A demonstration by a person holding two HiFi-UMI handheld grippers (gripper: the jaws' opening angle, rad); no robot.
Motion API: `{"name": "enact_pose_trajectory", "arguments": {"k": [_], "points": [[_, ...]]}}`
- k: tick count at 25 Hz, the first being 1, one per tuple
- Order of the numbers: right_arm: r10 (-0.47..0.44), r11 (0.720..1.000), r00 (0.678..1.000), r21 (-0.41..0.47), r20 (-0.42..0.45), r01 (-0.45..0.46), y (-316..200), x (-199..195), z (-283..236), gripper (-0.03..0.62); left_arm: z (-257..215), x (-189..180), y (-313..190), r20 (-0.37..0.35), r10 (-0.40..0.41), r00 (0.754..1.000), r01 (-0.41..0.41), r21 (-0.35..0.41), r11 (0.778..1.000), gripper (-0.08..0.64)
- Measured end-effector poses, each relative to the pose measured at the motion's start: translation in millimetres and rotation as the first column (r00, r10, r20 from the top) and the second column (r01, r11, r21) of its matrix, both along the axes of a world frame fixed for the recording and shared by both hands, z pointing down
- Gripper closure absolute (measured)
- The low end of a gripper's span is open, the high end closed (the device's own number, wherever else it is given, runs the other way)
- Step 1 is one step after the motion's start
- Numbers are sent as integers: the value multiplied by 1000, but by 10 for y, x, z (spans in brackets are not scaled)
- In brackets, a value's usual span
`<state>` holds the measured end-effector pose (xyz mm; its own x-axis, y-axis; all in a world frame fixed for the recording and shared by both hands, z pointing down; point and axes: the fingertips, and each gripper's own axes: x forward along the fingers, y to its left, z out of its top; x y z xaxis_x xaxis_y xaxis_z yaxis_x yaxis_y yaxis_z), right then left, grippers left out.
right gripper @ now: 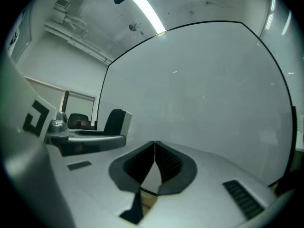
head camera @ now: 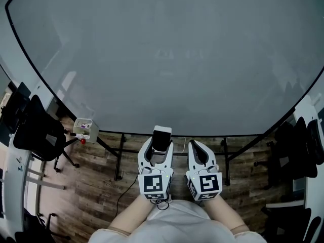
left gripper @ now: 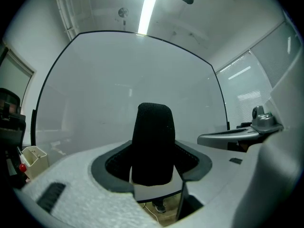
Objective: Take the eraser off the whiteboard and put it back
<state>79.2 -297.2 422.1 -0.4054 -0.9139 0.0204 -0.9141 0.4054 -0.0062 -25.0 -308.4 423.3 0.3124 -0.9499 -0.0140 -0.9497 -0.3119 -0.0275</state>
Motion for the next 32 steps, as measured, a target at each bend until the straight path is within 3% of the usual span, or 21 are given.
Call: {"name": "enact_pose_trajectory", "arguments": {"k": [11, 17, 32], "points": [[-9, 1000, 1000, 0, -8, 9, -123, -29, -19, 565, -44, -114, -171, -26, -14, 1000, 13, -14, 1000, 303], [-22, 1000, 1000, 1, 1, 22, -237, -68, -49, 565, -383, -206, -396, -27, -37, 999, 38, 47, 998, 302], [-15, 1000, 1000, 13, -13, 15, -525, -221, -144, 565, -1081, -253, -863, -14, -1, 1000, 4, 181, 983, 302]]}}
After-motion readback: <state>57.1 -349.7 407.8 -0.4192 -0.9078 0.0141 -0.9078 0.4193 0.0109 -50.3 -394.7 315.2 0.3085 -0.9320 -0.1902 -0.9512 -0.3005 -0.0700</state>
